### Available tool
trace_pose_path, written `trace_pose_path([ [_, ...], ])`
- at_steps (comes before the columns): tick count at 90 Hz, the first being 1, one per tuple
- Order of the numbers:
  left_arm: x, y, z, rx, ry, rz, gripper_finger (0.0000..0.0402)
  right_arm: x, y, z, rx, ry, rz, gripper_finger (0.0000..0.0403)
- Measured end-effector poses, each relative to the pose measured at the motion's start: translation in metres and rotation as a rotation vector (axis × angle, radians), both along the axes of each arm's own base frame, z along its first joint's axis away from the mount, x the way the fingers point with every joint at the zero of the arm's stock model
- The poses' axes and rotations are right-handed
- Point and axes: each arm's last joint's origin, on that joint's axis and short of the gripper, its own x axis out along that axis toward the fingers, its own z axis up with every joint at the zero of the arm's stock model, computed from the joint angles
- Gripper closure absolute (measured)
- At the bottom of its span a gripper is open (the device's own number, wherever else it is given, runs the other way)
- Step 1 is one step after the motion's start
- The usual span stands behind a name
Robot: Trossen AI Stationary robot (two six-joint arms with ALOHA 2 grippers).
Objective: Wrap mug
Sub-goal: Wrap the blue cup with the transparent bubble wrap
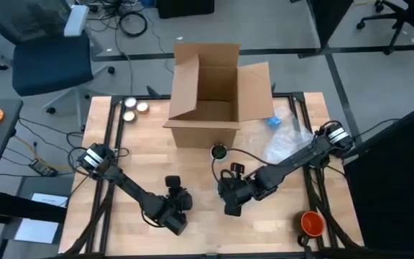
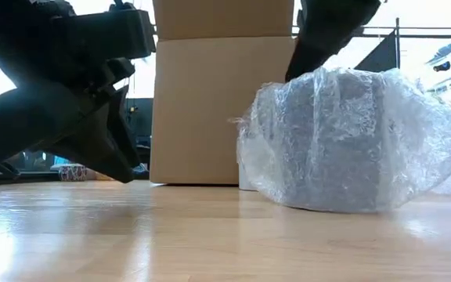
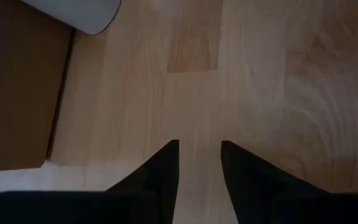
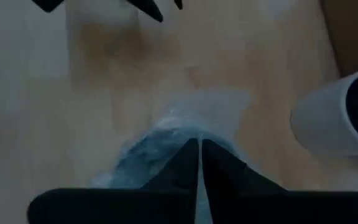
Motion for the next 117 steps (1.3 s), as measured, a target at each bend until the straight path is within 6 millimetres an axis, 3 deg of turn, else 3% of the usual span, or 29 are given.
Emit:
trace_pose_path([
  [13,0.0,0.0,0.0,-0.001,-0.001,0.0,0.0296,0.003,0.001,-0.009,0.014,0.005,-0.034,0.0403],
  [35,0.0,0.0,0.0,0.0,0.0,0.0,0.0296,0.009,0.004,-0.047,-0.034,0.065,-0.055,0.0403],
  [45,-0.001,0.001,0.0,0.007,0.008,-0.001,0.0296,0.009,0.005,-0.051,-0.018,0.092,-0.031,0.0403],
  [54,-0.002,0.001,0.0,0.016,0.02,0.0,0.0296,0.008,0.005,-0.04,-0.011,0.119,-0.008,0.0403],
  [68,-0.002,0.002,0.0,0.021,0.026,0.001,0.0296,-0.001,0.009,0.001,-0.015,0.118,0.019,0.0403],
  [86,-0.003,0.002,0.0,0.022,0.03,0.005,0.0296,-0.012,0.012,0.034,0.0,0.087,0.043,0.0403],
  [117,-0.004,0.003,0.0,0.026,0.035,0.006,0.0296,-0.014,0.019,0.037,0.082,0.101,0.076,0.0403],
])
